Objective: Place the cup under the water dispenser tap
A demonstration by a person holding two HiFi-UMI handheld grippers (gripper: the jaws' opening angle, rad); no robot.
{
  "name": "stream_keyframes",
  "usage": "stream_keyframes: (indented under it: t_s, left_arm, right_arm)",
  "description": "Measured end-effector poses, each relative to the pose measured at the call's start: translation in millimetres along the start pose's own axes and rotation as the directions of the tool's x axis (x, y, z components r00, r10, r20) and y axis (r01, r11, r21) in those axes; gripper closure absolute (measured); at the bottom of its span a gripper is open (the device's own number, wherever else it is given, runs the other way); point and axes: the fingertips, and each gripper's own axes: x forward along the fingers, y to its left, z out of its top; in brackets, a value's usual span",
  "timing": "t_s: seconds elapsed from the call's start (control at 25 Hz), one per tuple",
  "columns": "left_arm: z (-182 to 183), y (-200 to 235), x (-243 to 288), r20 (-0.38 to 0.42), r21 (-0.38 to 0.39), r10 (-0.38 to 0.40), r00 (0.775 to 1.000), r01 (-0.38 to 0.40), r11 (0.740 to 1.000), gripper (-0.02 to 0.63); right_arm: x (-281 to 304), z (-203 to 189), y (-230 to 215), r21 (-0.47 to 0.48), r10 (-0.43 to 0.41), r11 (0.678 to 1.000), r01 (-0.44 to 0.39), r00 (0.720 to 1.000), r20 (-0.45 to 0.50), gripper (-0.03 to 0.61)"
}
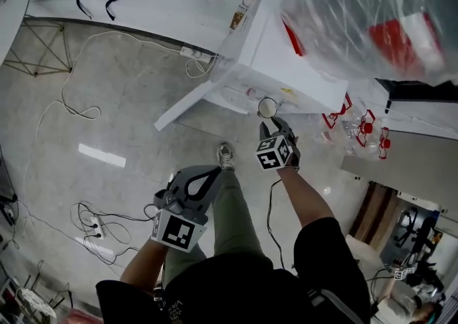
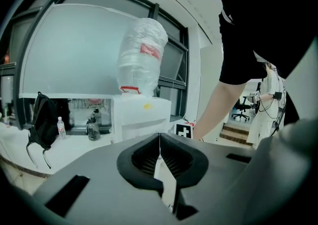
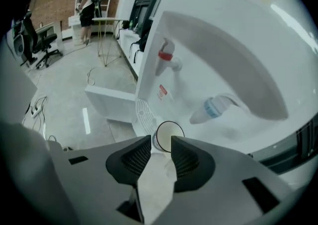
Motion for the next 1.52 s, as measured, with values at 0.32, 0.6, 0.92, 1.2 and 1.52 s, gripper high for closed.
stream_keyframes:
  t_s: [0.32, 0.6, 0.92, 1.2, 1.52]
  left_arm:
    - [38.7, -15.4, -27.1, -0.004, 0.069, 0.004, 1.000, -0.004, 0.998, 0.594]
    - [62.2, -43.8, -48.1, 0.001, 0.111, -0.023, 1.000, 0.023, 0.994, 0.594]
    - [89.3, -70.2, -73.6, 0.021, 0.137, -0.035, 0.999, 0.032, 0.990, 0.594]
    - [103.3, -82.5, -101.6, 0.036, 0.161, -0.045, 0.998, 0.039, 0.986, 0.594]
    - [107.7, -88.7, -150.2, 0.046, 0.166, -0.040, 0.998, 0.032, 0.986, 0.594]
  right_arm:
    - [-85.3, 17.0, -4.2, 0.174, -0.064, 0.984, 0.037, 0.986, 0.151, 0.498]
    - [-157.4, 13.5, -4.4, 0.308, -0.117, 0.951, 0.040, 0.965, 0.235, 0.525]
    - [-250.4, 27.3, -5.0, 0.503, -0.169, 0.862, -0.058, 0.904, 0.394, 0.531]
    - [-322.7, 43.5, 13.1, 0.571, -0.208, 0.810, -0.138, 0.842, 0.498, 0.531]
    - [-389.8, 56.0, 39.8, 0.604, -0.260, 0.779, -0.168, 0.790, 0.556, 0.531]
